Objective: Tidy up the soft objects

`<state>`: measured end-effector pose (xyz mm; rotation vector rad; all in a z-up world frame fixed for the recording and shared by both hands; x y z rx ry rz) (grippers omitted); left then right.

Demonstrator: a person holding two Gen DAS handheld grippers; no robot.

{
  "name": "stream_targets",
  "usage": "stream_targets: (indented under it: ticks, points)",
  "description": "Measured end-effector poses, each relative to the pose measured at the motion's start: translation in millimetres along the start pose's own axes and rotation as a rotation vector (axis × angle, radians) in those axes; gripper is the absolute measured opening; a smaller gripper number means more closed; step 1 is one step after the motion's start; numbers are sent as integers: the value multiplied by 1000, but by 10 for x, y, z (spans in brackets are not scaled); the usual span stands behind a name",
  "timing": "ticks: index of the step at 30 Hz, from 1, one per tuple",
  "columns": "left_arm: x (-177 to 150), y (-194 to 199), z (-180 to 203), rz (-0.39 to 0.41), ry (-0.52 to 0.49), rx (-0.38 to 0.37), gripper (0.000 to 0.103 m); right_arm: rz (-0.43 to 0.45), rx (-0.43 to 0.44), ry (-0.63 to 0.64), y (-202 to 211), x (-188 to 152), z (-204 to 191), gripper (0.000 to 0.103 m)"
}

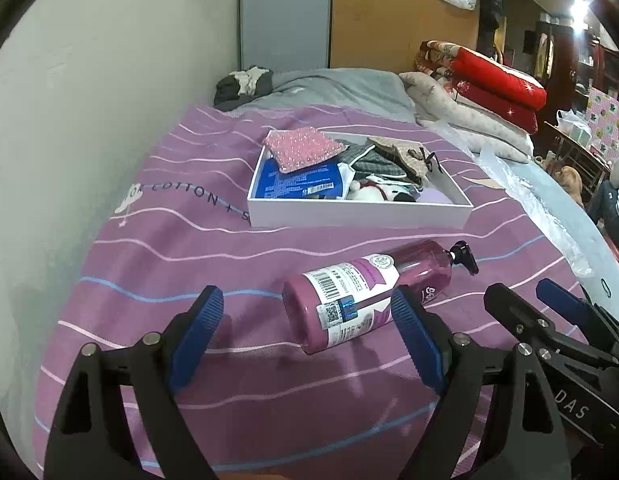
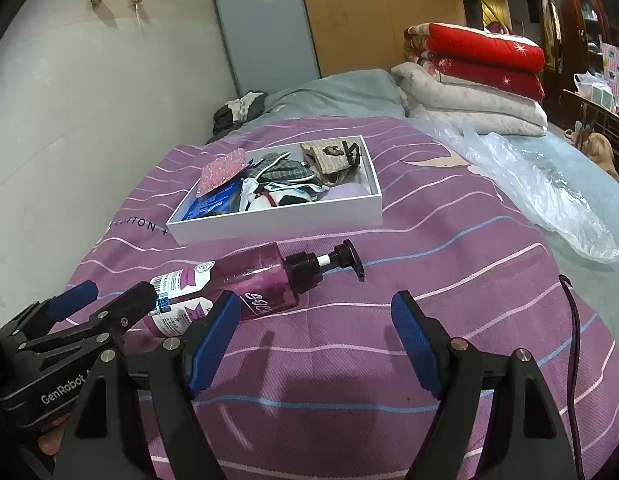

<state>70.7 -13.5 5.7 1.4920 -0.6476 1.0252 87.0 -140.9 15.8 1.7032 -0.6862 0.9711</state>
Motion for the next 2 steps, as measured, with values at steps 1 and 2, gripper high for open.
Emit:
stream_targets:
  ticks: [1,2]
  points:
    - [6,0,-1,-1,2,-5,85,-1,0,-5,-1,0,9,79]
    - [10,-2,-12,-4,6,0,85,-5,1,-8,-3,-1,11,79]
Point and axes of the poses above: each gripper's, at about its wrist camera, not at the fingertips, and y roughly against the way its jaws point, z to its right, x to its top, the point moved 7 cm from there along -y, roughly the way its jaws point, and after that the axes turned 11 degrees about z, right-handed, at the moved point
